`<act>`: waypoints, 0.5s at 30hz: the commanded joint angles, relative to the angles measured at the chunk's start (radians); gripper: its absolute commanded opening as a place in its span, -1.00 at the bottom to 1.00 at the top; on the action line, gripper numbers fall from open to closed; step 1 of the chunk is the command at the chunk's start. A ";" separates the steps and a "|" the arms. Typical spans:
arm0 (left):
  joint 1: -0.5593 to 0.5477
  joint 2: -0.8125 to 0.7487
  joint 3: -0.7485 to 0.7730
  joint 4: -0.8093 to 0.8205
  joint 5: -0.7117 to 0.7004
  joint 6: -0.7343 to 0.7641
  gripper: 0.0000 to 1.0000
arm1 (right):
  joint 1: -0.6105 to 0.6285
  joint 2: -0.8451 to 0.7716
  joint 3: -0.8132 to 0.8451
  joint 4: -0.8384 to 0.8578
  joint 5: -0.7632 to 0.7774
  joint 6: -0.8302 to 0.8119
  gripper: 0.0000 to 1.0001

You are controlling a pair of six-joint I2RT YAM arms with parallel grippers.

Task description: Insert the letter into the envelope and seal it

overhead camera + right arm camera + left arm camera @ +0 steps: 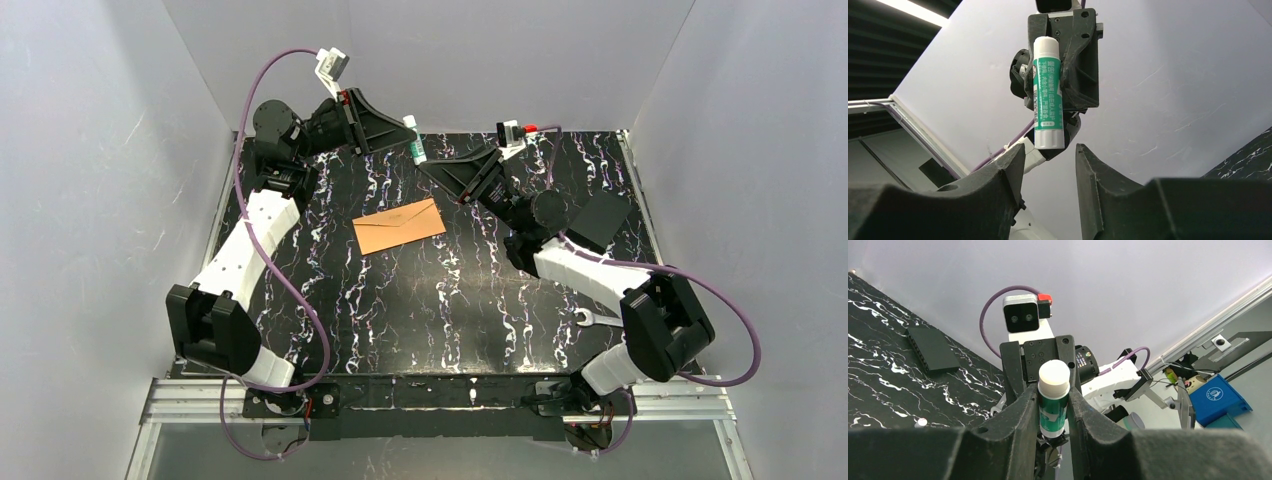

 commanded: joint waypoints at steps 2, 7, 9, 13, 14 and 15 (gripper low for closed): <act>-0.001 -0.051 -0.014 0.055 -0.008 -0.017 -1.00 | 0.004 0.001 0.059 0.067 0.004 -0.003 0.00; -0.001 -0.049 -0.020 0.061 -0.004 -0.017 -1.00 | 0.004 0.004 0.078 0.027 0.004 -0.011 -0.12; -0.001 -0.051 -0.028 0.062 -0.007 -0.017 -1.00 | 0.004 0.003 0.086 -0.006 0.001 -0.019 -0.28; 0.000 -0.054 -0.039 0.062 -0.032 -0.015 -1.00 | 0.007 -0.004 0.111 -0.128 -0.024 -0.082 -0.72; 0.000 -0.057 -0.046 0.062 -0.043 -0.015 -1.00 | 0.008 -0.011 0.121 -0.179 -0.032 -0.120 -0.84; 0.000 -0.058 -0.055 0.058 -0.059 -0.016 -1.00 | 0.007 -0.017 0.135 -0.290 -0.039 -0.185 -0.93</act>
